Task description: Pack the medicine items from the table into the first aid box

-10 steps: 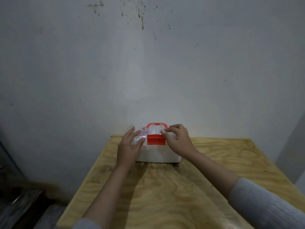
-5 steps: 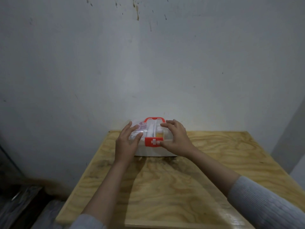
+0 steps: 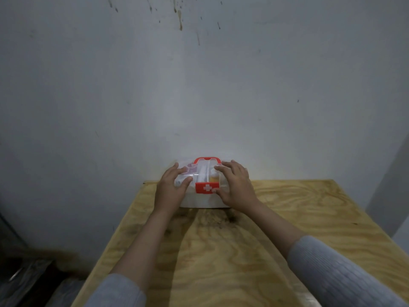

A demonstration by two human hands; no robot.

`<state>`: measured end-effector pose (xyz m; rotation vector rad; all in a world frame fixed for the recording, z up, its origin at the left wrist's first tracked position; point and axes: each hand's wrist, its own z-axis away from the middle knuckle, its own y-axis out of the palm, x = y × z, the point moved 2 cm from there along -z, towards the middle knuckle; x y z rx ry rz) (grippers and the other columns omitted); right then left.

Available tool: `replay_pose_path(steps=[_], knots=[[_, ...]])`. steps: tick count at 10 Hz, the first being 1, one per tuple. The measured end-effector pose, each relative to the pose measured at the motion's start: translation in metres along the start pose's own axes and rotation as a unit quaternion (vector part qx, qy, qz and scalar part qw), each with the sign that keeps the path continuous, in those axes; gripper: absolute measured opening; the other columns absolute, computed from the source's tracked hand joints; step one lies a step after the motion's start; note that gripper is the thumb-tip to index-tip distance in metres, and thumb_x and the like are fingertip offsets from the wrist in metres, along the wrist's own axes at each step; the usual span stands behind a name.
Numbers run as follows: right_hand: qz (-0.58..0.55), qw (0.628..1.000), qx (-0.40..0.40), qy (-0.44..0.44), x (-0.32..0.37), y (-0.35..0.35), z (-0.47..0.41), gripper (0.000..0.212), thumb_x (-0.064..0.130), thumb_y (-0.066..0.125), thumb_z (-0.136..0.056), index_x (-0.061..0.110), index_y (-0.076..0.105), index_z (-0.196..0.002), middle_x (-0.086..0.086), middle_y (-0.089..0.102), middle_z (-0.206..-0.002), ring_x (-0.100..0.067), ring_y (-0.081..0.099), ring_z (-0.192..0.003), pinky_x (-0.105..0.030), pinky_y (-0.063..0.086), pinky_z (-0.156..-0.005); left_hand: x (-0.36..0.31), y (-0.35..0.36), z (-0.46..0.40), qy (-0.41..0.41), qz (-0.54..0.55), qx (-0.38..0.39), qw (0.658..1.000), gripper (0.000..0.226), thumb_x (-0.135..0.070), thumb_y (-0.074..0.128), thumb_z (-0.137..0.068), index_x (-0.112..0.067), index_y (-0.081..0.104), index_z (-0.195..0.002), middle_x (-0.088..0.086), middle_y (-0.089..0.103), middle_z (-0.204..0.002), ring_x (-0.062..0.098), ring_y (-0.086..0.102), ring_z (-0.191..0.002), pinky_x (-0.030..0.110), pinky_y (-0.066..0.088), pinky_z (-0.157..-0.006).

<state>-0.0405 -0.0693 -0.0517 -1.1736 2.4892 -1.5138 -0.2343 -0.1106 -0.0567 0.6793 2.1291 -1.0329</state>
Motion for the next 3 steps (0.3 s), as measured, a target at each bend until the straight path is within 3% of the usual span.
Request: replay_pose_path(steps=[1,2,3], knots=[[0.02,1.0,0.018,0.002,-0.007,0.001,-0.012,0.061,0.042,0.07,-0.071,0.024,0.048,-0.126,-0.005,0.048,-0.132,-0.026,0.038,-0.126,-0.049,0.037,-0.105,-0.002,0.002,-0.009,-0.008,-0.027,0.013,1.0,0.031,-0.035,0.067,-0.084,-0.027,0.063,-0.113,0.001,0.049,-0.144,0.024,0.047,-0.129,0.039,0.045,-0.097],[0.045,0.998,0.046,0.022,-0.003,-0.003,-0.015,0.063,0.046,0.067,-0.073,0.028,0.044,-0.129,-0.003,0.045,-0.137,-0.025,0.036,-0.13,-0.055,0.03,-0.108,-0.012,-0.006,-0.017,-0.021,-0.061,0.038,0.997,0.03,-0.033,0.068,-0.083,-0.021,0.064,-0.111,0.005,0.053,-0.139,0.027,0.049,-0.127,0.04,0.043,-0.099],[0.078,0.995,0.063,0.024,0.005,0.0,-0.012,0.069,0.048,0.063,-0.079,0.026,0.032,-0.138,-0.004,0.032,-0.149,-0.026,0.022,-0.141,-0.063,0.012,-0.112,-0.024,-0.005,-0.02,-0.034,-0.143,0.061,0.987,0.033,-0.033,0.064,-0.086,-0.019,0.061,-0.116,0.009,0.048,-0.143,0.03,0.042,-0.133,0.052,0.03,-0.111]])
